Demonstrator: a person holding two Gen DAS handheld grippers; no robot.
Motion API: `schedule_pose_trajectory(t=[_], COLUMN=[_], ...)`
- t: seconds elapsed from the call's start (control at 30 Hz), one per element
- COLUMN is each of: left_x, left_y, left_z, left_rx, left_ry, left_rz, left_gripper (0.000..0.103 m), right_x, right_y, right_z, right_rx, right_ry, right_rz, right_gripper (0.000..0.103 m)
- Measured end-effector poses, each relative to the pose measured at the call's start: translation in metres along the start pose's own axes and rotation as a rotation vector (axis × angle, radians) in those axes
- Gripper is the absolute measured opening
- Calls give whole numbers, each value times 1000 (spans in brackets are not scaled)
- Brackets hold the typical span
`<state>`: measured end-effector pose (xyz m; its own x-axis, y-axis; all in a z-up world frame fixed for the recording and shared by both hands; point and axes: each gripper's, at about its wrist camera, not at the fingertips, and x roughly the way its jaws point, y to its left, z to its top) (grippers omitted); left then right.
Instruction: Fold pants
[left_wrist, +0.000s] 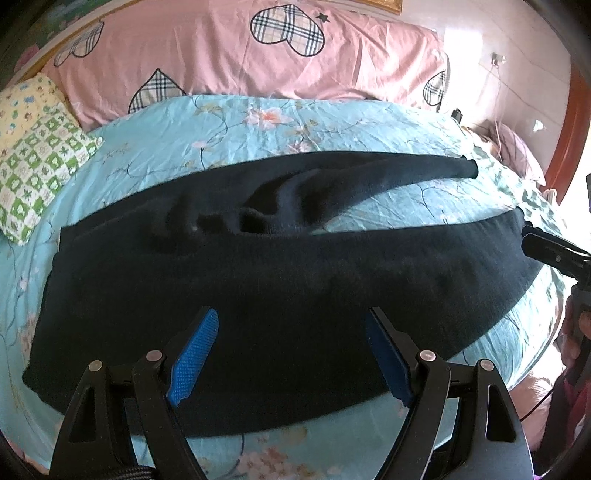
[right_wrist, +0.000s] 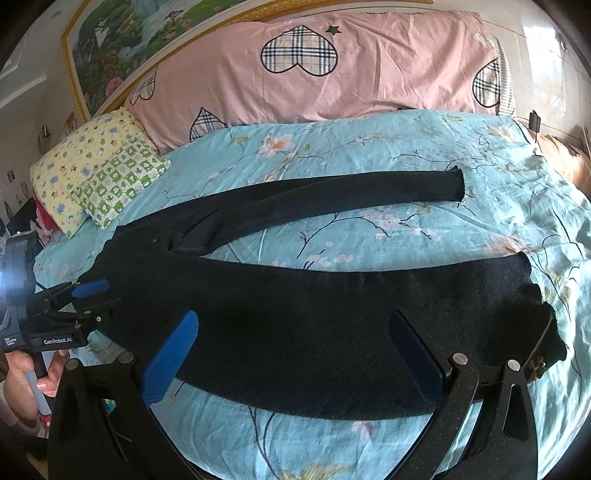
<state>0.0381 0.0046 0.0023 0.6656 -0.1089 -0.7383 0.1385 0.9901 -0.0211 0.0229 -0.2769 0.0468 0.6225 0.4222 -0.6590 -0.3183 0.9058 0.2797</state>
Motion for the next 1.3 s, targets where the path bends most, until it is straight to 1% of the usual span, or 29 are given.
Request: schedule_pose_trajectory(t=[0.17, 0.3, 0.57, 0.63, 0.73, 0.83, 1.0, 1.03, 1.1, 1.17, 1.23, 1.3], left_x=[6, 13, 29, 35, 49, 66, 93, 99, 110, 124, 135, 151], left_y=[2, 6, 6, 6, 5, 4, 1, 0, -2, -4, -6, -10], left_z=[19, 43, 82, 91, 106, 124, 152, 158, 168, 180, 188, 198], left_rx=[21, 30, 76, 90, 117, 145, 172, 177, 187, 201, 213, 228], left_ry=[-8, -13, -17, -13, -3, 17, 48, 54, 64, 82, 95, 114], left_rz=[-13, -38, -43, -48, -48, -73, -105, -113, -127, -145, -168, -193], left_gripper=[82, 82, 82, 82, 82, 81, 80, 80, 80, 79, 77, 76], right_x=[2, 1, 8, 12, 19, 28, 44, 47, 52, 58, 66, 75], right_y=[-13, -25, -55, -64, -82, -99, -128, -133, -142, -152, -161, -170], right_z=[11, 27, 58, 65, 77, 90, 110, 113, 120, 126, 132, 136], right_rx=[20, 24, 81, 101, 152, 182, 232, 237, 241, 244, 249, 255], right_ry=[-2, -19, -25, -21, -21, -7, 17, 20, 29, 39, 58, 80], right_rz=[-5, -5, 0, 3, 35, 36, 17, 11, -5, -16, -37, -59], right_gripper=[103, 102, 101, 101, 101, 101, 91, 88, 85, 79, 75, 75])
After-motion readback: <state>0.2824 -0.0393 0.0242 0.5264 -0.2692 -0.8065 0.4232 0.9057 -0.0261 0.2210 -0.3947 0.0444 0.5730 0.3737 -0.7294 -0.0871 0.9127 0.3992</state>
